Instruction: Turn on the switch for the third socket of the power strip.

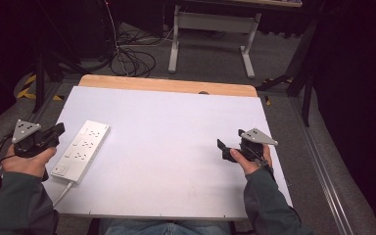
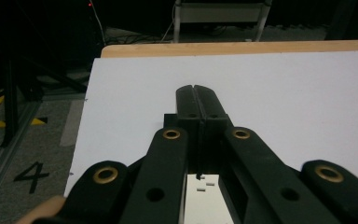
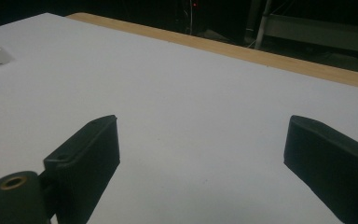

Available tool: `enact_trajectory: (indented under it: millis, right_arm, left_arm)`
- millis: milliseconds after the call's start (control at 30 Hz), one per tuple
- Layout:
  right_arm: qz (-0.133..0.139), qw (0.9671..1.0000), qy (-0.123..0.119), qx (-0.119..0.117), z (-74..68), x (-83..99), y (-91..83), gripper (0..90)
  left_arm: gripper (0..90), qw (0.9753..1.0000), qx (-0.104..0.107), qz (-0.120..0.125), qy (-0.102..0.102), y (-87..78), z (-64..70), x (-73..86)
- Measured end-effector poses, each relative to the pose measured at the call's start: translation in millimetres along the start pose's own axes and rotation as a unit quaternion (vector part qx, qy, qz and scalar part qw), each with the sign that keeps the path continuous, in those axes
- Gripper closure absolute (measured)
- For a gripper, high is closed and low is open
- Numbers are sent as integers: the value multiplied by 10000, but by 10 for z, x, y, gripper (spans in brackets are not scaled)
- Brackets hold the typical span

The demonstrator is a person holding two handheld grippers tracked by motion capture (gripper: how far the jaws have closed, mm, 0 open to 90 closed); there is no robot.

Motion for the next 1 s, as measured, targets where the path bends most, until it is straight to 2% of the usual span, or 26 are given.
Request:
enact_trajectory:
  millis: [167,200,300,600,733,900,1000]
  right_arm:
    - [-8,10000,-5,7,1,1,-2,109]
    - [-2,10000,5,9,0,1,-3,109]
    - [-3,10000,2,13,0,1,-5,109]
    - [-14,10000,-11,11,1,2,-5,109]
    - [-12,10000,-7,18,-3,0,-6,109]
    - [-13,10000,-7,13,-5,2,-2,109]
    - [-23,10000,-9,9,-8,3,1,109]
  left_arm:
    - [898,9999,49,155,-31,-41,-2,2]
    - [891,9998,52,194,-91,-46,3,6]
    - [882,9997,28,239,-9,-70,-2,13]
    - [827,9991,37,415,-25,-166,0,19]
    - [806,9987,-48,502,23,-215,7,26]
    - [701,9984,-91,553,31,-203,-9,19]
    - [684,9986,-113,518,-20,-193,-19,27]
Point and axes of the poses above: each handheld gripper's, and its own axes: y roughly forward along the jaws, x roughly out of its underside, z roughly to its right, the point moved 2 cm from there along y, roughly forward along the jaws, and after that the axes turned 10 degrees about -x, right-handed, at the moved point
